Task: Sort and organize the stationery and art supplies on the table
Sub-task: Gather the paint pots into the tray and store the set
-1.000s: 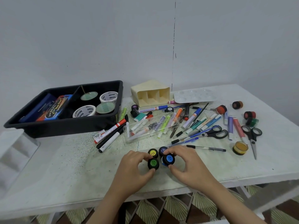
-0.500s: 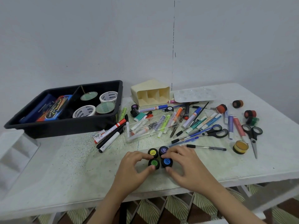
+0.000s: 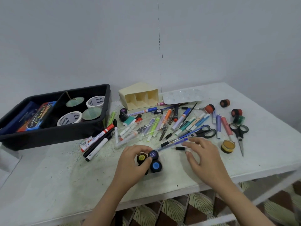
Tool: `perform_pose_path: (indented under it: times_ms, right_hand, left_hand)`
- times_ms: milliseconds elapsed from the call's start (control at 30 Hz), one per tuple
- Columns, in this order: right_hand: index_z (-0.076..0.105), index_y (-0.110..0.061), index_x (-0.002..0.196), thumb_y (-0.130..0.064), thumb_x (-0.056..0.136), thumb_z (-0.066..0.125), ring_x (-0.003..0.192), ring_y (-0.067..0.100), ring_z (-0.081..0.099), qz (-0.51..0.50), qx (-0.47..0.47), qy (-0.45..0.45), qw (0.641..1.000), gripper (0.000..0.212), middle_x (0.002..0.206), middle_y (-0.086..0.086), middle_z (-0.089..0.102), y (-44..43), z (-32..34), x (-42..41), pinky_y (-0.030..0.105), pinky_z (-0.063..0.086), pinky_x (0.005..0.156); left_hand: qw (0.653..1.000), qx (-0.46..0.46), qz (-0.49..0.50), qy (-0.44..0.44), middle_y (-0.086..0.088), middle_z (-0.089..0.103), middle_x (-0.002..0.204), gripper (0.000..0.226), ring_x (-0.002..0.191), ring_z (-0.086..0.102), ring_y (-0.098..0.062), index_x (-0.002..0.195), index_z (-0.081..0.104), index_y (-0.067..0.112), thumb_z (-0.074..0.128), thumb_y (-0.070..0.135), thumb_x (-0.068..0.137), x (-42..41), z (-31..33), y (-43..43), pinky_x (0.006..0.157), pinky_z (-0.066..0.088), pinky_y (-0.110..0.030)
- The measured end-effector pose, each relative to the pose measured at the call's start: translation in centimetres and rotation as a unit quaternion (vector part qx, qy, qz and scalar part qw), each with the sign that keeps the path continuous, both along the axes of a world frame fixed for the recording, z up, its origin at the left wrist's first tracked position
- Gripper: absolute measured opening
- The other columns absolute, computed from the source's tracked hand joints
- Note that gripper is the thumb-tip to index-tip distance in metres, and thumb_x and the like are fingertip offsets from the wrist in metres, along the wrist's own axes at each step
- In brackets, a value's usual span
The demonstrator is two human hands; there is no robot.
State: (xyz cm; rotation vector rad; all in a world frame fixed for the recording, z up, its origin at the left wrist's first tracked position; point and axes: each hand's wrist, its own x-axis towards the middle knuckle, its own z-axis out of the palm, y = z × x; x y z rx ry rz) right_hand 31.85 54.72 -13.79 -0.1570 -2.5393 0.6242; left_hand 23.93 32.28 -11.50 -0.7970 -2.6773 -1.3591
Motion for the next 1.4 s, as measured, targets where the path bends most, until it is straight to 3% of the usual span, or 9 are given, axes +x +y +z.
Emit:
perform_pose_path:
  times_ms: [167, 333, 533, 667, 800, 933, 1067, 1200, 1400]
  right_hand:
    - [0.066, -0.021, 0.112, -0.017, 0.074, 0.072, 0.1, 0.032, 0.058, -0.174, 0.092, -0.063, 0.978, 0.038, 0.11, 0.007, 0.064, 5.9, 0.3, 1.9, 0.046, 0.043, 0.083]
    - [0.068, -0.027, 0.109, -0.018, 0.071, 0.077, 0.089, 0.025, 0.06, -0.169, 0.12, -0.097, 0.974, 0.04, 0.096, -0.004, 0.066, 9.1, -0.3, 3.0, 0.037, 0.037, 0.075]
    - [0.063, -0.028, 0.116, -0.023, 0.084, 0.068, 0.088, 0.011, 0.053, -0.096, -0.055, -0.052, 0.993, 0.033, 0.094, -0.014, 0.057, 11.9, 1.1, 2.8, 0.028, 0.038, 0.077]
    - [0.06, -0.028, 0.119, -0.025, 0.087, 0.065, 0.089, 0.007, 0.049, -0.105, -0.074, -0.042, 0.991, 0.032, 0.097, -0.015, 0.054, 14.4, 2.6, 1.9, 0.022, 0.033, 0.079]
    - [0.057, -0.031, 0.109, -0.028, 0.086, 0.065, 0.085, 0.002, 0.051, -0.1, -0.108, -0.038, 0.988, 0.024, 0.094, -0.017, 0.055, 16.3, 3.8, 1.3, 0.013, 0.035, 0.073]
    - [0.047, -0.028, 0.102, -0.037, 0.091, 0.055, 0.078, 0.005, 0.053, -0.088, -0.156, -0.078, 0.981, 0.017, 0.086, -0.008, 0.056, 17.3, 4.1, 1.0, 0.015, 0.039, 0.062]
    - [0.042, -0.026, 0.091, -0.036, 0.086, 0.064, 0.066, 0.01, 0.051, -0.088, -0.181, -0.087, 0.976, 0.025, 0.078, -0.003, 0.056, 17.1, 3.8, 1.6, 0.018, 0.04, 0.056]
    - [0.045, -0.026, 0.091, -0.02, 0.081, 0.07, 0.074, 0.006, 0.055, -0.077, -0.211, -0.082, 0.971, 0.027, 0.088, -0.009, 0.058, 16.5, 3.6, 2.3, 0.012, 0.044, 0.062]
    - [0.059, -0.031, 0.091, -0.02, 0.079, 0.072, 0.083, -0.005, 0.056, -0.06, -0.198, -0.069, 0.976, 0.02, 0.089, -0.017, 0.062, 13.6, 3.2, 2.5, 0.005, 0.04, 0.071]
  left_hand:
    - [0.999, 0.007, -0.037, 0.018, 0.027, 0.061, 0.094, 0.036, 0.095, 0.05, 0.004, 0.091, 0.058, 0.048, 0.069, 0.015, 0.081, -0.8, 0.5, 4.2, 0.079, 0.035, -0.004]
    - [0.998, 0.01, -0.067, 0.005, 0.02, 0.063, 0.092, 0.023, 0.092, 0.053, 0.001, 0.096, 0.064, 0.036, 0.065, 0.016, 0.083, -2.5, 0.9, 9.7, 0.082, 0.044, -0.021]
    - [0.996, -0.014, -0.09, -0.01, 0.013, 0.062, 0.102, 0.027, 0.106, 0.054, -0.008, 0.112, 0.064, 0.027, 0.061, 0.018, 0.087, -5.9, 1.5, 17.7, 0.091, 0.046, -0.027]
    - [0.989, -0.083, -0.118, 0.04, 0.005, 0.062, 0.113, 0.039, 0.11, 0.051, -0.014, 0.125, 0.057, 0.026, 0.059, 0.02, 0.087, -8.6, 2.0, 23.2, 0.091, 0.037, -0.024]
    - [0.967, -0.198, -0.137, 0.089, -0.003, 0.051, 0.137, 0.052, 0.126, 0.042, -0.026, 0.139, 0.044, 0.025, 0.056, 0.026, 0.089, -10.8, 1.2, 27.8, 0.102, 0.034, -0.033]
    - [0.943, -0.272, -0.136, 0.135, -0.007, 0.053, 0.13, 0.05, 0.12, 0.043, -0.03, 0.141, 0.039, 0.025, 0.05, 0.026, 0.093, -11.4, 0.2, 30.3, 0.097, 0.035, -0.035]
    - [0.964, -0.207, -0.101, 0.134, -0.004, 0.061, 0.117, 0.035, 0.106, 0.053, -0.028, 0.121, 0.053, 0.018, 0.056, 0.017, 0.087, -10.9, 0.4, 31.1, 0.085, 0.042, -0.034]
    - [0.99, -0.092, -0.105, 0.005, -0.002, 0.06, 0.097, 0.029, 0.092, 0.056, -0.023, 0.108, 0.052, 0.017, 0.056, 0.008, 0.081, -9.9, 1.0, 30.1, 0.065, 0.037, -0.027]
    - [0.993, -0.005, -0.113, -0.045, 0.002, 0.057, 0.108, 0.041, 0.096, 0.056, -0.012, 0.113, 0.057, 0.022, 0.066, 0.008, 0.076, -7.9, 3.8, 24.2, 0.081, 0.044, -0.018]
